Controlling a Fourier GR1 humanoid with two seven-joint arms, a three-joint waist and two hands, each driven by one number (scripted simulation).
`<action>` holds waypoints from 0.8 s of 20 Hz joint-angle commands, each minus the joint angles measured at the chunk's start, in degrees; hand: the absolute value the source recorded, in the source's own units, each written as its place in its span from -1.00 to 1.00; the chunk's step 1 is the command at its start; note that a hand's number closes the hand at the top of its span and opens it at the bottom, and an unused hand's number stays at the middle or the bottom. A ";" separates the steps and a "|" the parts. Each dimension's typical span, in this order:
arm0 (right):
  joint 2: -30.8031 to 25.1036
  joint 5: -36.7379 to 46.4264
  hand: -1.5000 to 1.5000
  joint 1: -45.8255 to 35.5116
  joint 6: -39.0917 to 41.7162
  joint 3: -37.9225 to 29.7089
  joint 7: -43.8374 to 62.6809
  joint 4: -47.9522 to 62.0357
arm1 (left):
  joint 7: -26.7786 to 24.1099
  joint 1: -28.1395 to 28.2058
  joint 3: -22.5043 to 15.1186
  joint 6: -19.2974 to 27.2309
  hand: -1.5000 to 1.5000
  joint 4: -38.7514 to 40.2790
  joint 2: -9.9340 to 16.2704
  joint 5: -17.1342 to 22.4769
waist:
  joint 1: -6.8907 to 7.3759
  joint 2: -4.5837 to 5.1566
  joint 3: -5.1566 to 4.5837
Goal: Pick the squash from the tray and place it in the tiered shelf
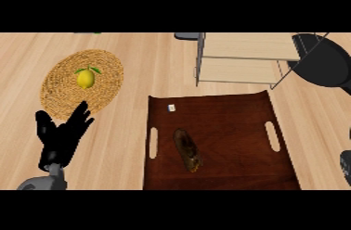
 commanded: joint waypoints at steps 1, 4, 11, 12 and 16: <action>0.20 3.17 1.00 -0.39 -5.74 2.13 -6.64 8.83 | -1.02 0.27 -0.18 0.43 0.00 2.89 -0.69 -0.94 | 0.39 0.36 -0.21; 0.00 3.86 1.00 1.64 -7.23 2.43 -7.72 9.92 | 2.80 1.31 -1.38 1.08 0.00 -1.95 -1.47 -0.73 | 0.15 0.10 -0.17; -1.81 5.60 1.00 -2.21 -12.37 1.80 -14.18 21.37 | -0.15 1.38 -0.85 0.42 0.00 0.59 -1.16 -1.57 | 0.20 0.18 -0.19; -0.35 5.86 1.00 -1.23 -15.27 2.04 -16.68 22.88 | -0.30 0.97 -0.19 -0.21 0.00 2.41 -0.99 -0.82 | 0.36 0.31 -0.19; -0.57 5.36 1.00 -2.97 -15.45 1.77 -18.02 24.67 | 3.54 -0.64 -0.81 0.80 0.00 -0.30 -1.49 -0.80 | 0.10 0.13 -0.17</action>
